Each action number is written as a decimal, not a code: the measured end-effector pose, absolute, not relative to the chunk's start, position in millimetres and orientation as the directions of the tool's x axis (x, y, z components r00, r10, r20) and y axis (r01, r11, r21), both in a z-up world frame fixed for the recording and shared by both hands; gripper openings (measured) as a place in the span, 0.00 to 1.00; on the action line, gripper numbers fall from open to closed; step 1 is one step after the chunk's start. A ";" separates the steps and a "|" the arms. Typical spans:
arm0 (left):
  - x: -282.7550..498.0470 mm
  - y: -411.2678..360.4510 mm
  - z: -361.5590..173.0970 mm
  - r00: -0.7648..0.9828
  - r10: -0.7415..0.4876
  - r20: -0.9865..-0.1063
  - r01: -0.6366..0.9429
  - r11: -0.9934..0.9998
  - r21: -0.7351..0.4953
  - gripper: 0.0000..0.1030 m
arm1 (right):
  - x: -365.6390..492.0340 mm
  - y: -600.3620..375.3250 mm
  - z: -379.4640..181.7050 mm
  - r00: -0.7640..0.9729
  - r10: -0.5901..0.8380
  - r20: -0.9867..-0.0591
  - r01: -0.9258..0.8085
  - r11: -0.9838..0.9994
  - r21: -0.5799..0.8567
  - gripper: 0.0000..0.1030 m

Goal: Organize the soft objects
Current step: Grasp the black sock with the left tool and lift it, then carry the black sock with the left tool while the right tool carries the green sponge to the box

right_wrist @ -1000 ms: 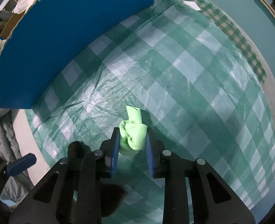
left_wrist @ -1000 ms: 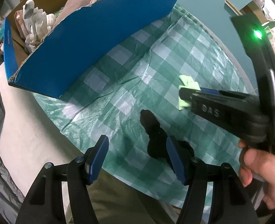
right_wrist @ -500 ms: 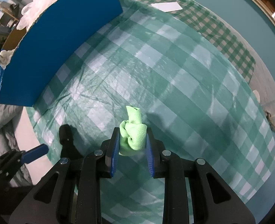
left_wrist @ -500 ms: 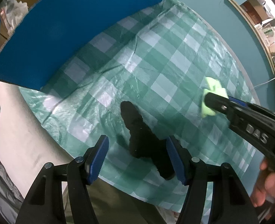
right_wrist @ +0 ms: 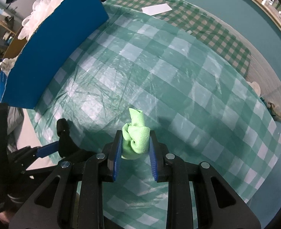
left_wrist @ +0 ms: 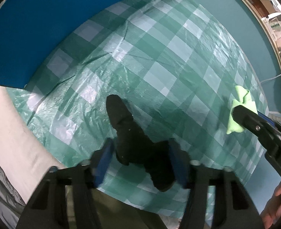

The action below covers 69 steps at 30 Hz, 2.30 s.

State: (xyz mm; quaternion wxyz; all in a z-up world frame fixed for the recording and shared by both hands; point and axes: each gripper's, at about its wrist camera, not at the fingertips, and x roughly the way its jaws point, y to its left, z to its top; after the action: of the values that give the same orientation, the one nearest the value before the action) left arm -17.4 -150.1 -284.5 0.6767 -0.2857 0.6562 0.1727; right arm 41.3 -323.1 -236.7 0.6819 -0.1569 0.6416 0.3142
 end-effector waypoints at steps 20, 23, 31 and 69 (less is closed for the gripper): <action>-6.5 -137.2 -243.1 0.169 -0.043 -0.985 -0.478 0.870 -0.120 0.36 | 39.5 -334.3 -204.5 0.023 0.252 -0.967 -0.597 0.780 0.189 0.23; -2.1 -136.8 -230.2 0.192 -0.011 -0.981 -0.435 0.895 -0.095 0.36 | 39.5 -333.6 -196.8 0.032 0.255 -0.966 -0.593 0.783 0.187 0.23; 1.0 -135.3 -194.3 0.258 0.046 -0.965 -0.305 0.952 -0.036 0.36 | 38.0 -329.9 -173.9 0.066 0.271 -0.960 -0.580 0.794 0.184 0.23; -0.3 -31.3 -109.5 0.392 0.112 -0.913 -0.187 0.982 0.040 0.36 | 32.4 -226.6 -100.8 0.153 0.353 -0.923 -0.586 0.785 0.203 0.23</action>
State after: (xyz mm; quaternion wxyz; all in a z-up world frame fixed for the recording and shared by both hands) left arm -0.3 -31.3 -109.5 0.8337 -0.0345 0.5439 0.0896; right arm 32.4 -226.6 -100.8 0.7525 -0.1019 0.5710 0.3119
